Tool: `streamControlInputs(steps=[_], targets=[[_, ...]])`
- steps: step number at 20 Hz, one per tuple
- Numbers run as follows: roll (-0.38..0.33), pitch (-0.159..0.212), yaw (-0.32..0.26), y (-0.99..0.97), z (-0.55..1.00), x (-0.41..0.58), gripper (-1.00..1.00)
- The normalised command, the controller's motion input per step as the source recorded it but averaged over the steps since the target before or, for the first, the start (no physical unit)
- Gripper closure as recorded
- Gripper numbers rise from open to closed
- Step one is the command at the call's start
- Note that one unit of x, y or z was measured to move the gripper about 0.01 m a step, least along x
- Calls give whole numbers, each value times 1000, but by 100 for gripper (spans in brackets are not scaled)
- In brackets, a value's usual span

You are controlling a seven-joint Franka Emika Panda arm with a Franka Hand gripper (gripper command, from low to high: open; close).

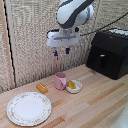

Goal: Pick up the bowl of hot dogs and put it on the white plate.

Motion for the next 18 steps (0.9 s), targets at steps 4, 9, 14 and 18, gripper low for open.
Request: streamControlInputs(steps=[4,9,14,18], targets=[[7,6,-99,-330,-233,-562,-100],[33,10,-142,-503,-277,-571,-100],[53,2,-138,-610,-298,-439,-100],[45,0,-103,-578,-342,-253,-100]])
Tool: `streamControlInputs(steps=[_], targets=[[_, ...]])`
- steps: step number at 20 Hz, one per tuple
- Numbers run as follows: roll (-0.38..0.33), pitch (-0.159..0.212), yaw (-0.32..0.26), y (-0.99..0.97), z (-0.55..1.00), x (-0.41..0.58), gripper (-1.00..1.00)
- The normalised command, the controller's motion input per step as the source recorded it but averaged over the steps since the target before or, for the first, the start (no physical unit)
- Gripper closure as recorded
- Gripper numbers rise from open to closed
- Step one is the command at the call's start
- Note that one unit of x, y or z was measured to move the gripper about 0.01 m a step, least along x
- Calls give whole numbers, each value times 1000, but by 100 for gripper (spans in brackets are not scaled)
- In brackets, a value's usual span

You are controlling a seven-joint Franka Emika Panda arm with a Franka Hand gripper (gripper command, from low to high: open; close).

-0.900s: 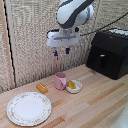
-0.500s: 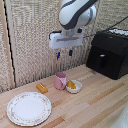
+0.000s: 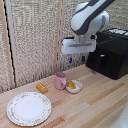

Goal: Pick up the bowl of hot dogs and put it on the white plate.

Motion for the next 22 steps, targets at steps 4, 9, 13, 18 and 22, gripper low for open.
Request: streamControlInputs(steps=[4,9,13,18,22], targets=[[17,0,-76,-475,-442,-82,-100],[0,0,-28,-402,-471,-18,-100],[2,15,-1,-367,-476,-23,-100],[0,32,0,-187,-445,-19,-100],[-21,38,0,-11,-361,-23,-100]])
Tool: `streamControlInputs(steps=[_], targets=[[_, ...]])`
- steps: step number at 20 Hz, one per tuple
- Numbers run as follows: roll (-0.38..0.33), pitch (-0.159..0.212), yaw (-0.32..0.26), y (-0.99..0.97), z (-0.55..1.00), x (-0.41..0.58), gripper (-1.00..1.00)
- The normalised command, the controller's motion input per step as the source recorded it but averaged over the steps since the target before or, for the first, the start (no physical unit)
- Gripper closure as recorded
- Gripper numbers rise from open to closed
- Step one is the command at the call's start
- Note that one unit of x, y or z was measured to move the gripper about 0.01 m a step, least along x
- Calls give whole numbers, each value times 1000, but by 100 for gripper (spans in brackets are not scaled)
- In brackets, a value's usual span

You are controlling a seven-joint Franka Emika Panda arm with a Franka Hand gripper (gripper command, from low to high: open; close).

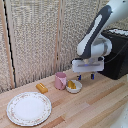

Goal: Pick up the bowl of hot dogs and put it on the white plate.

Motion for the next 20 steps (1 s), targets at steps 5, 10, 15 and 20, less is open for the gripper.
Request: streamControlInputs(steps=[5,10,15,20], targets=[[-27,3,0,42,-323,18,-100],[-58,-5,0,150,-326,136,-100],[-28,1,1,87,-229,177,100],[-7,-3,-6,74,-67,83,100]])
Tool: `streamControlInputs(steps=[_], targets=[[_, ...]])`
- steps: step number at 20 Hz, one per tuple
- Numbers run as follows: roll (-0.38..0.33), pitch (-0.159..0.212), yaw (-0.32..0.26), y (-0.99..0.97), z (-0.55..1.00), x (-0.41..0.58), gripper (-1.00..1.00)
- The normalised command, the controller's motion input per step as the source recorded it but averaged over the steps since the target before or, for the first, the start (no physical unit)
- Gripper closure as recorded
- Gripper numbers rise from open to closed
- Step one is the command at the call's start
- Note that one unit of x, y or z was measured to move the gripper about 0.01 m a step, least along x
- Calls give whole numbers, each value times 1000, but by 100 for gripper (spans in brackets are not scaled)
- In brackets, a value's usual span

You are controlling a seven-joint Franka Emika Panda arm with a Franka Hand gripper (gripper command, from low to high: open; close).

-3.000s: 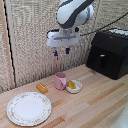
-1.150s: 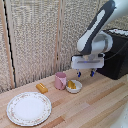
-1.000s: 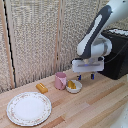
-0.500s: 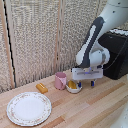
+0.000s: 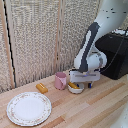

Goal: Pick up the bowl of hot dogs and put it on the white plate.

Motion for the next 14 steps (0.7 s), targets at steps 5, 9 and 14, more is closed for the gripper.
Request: streamControlInputs(steps=[5,9,14], targets=[[0,-1,-12,6,0,7,100],[0,0,0,0,0,0,100],[26,29,0,-117,198,0,100]])
